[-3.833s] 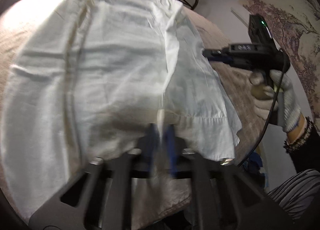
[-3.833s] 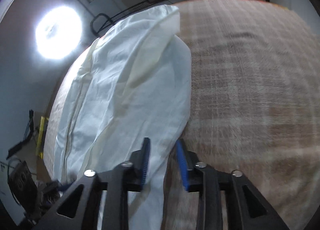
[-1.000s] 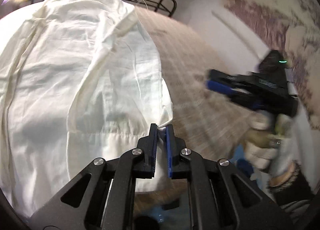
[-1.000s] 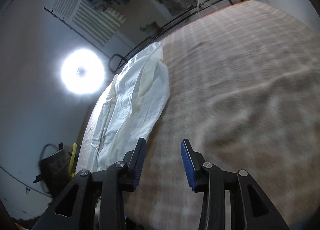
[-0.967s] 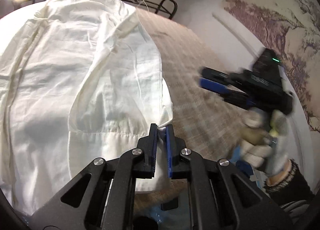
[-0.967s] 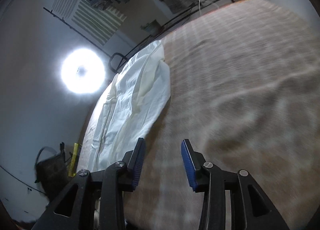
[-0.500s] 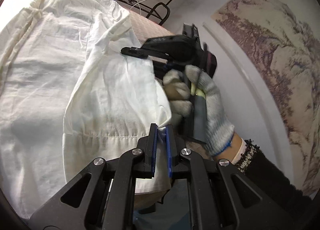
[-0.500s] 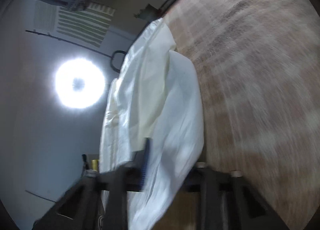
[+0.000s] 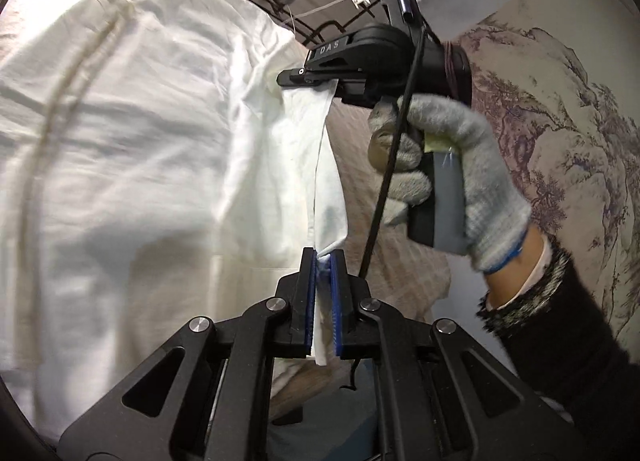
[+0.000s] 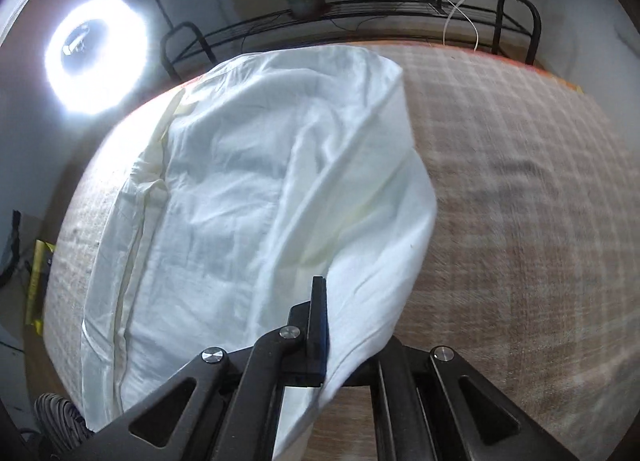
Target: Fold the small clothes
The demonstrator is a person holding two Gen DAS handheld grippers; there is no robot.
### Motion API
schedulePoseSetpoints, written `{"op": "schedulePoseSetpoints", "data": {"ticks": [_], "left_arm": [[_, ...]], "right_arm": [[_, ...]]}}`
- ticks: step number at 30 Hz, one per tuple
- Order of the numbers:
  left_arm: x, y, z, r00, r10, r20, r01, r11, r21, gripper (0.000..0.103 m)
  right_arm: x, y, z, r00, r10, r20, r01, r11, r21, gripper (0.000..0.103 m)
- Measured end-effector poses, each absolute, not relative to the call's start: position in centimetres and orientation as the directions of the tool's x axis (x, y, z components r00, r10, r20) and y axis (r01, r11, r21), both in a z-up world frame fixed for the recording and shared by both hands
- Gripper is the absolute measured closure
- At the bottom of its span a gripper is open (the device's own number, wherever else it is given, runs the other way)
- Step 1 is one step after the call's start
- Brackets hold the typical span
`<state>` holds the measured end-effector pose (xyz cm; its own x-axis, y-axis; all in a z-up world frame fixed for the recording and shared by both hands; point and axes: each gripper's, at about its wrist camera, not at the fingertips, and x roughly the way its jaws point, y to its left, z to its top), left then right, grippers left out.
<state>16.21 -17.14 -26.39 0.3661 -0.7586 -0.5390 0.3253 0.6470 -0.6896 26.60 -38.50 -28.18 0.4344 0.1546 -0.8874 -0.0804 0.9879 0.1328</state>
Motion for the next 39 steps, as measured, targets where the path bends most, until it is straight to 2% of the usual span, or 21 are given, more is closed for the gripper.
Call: {"op": "schedulePoseSetpoints", "data": {"ticks": [7, 13, 18, 20, 21, 22, 23, 26, 29, 37, 39], "left_arm": [[14.8, -12.9, -26.2, 0.410, -0.735, -0.540, 0.310, 0.669, -0.676, 0.099], [14.7, -9.8, -28.1, 0.415, -0.705, -0.575, 0.235, 0.693, -0.681, 0.099], [14.8, -8.0, -28.7, 0.426, -0.687, -0.588, 0.208, 0.707, -0.675, 0.099], [14.7, -8.0, -28.7, 0.425, -0.685, -0.591, 0.218, 0.712, -0.668, 0.099], [14.6, -8.0, -28.6, 0.425, -0.683, -0.594, 0.225, 0.715, -0.661, 0.099], [14.5, -8.1, -28.5, 0.427, -0.680, -0.596, 0.232, 0.719, -0.655, 0.099], [14.5, -8.1, -28.3, 0.426, -0.680, -0.597, 0.237, 0.720, -0.652, 0.099], [14.4, -8.2, -28.1, 0.419, -0.677, -0.605, 0.249, 0.726, -0.641, 0.099], [14.5, -9.1, -27.0, 0.416, -0.666, -0.619, 0.269, 0.740, -0.616, 0.099], [12.5, -6.0, -25.1, 0.424, -0.622, -0.658, 0.321, 0.783, -0.533, 0.098], [11.5, -4.1, -24.4, 0.481, -0.566, -0.670, 0.296, 0.824, -0.483, 0.088]], "right_arm": [[27.0, -29.7, -26.3, 0.447, 0.066, -0.892, -0.210, 0.977, -0.034, 0.103], [26.5, -20.4, -29.7, 0.451, -0.089, -0.888, -0.359, 0.893, -0.271, 0.103], [27.0, -18.8, -31.9, 0.428, -0.104, -0.898, -0.357, 0.893, -0.274, 0.103], [27.2, -19.7, -31.8, 0.401, -0.052, -0.915, -0.358, 0.910, -0.208, 0.100], [27.2, -20.0, -31.7, 0.391, -0.029, -0.920, -0.361, 0.915, -0.182, 0.094], [27.0, -20.9, -31.0, 0.375, 0.023, -0.927, -0.361, 0.924, -0.123, 0.079], [26.6, -21.8, -30.2, 0.379, 0.065, -0.923, -0.355, 0.931, -0.081, 0.074], [24.0, -26.0, -27.3, 0.409, 0.198, -0.891, -0.298, 0.952, 0.075, 0.074], [20.2, -30.9, -26.1, 0.429, 0.250, -0.868, -0.201, 0.963, 0.178, 0.072], [10.9, -37.8, -28.4, 0.411, 0.400, -0.819, -0.080, 0.911, 0.404, 0.067], [9.6, -37.9, -29.4, 0.385, 0.446, -0.808, -0.077, 0.888, 0.454, 0.065]]}}
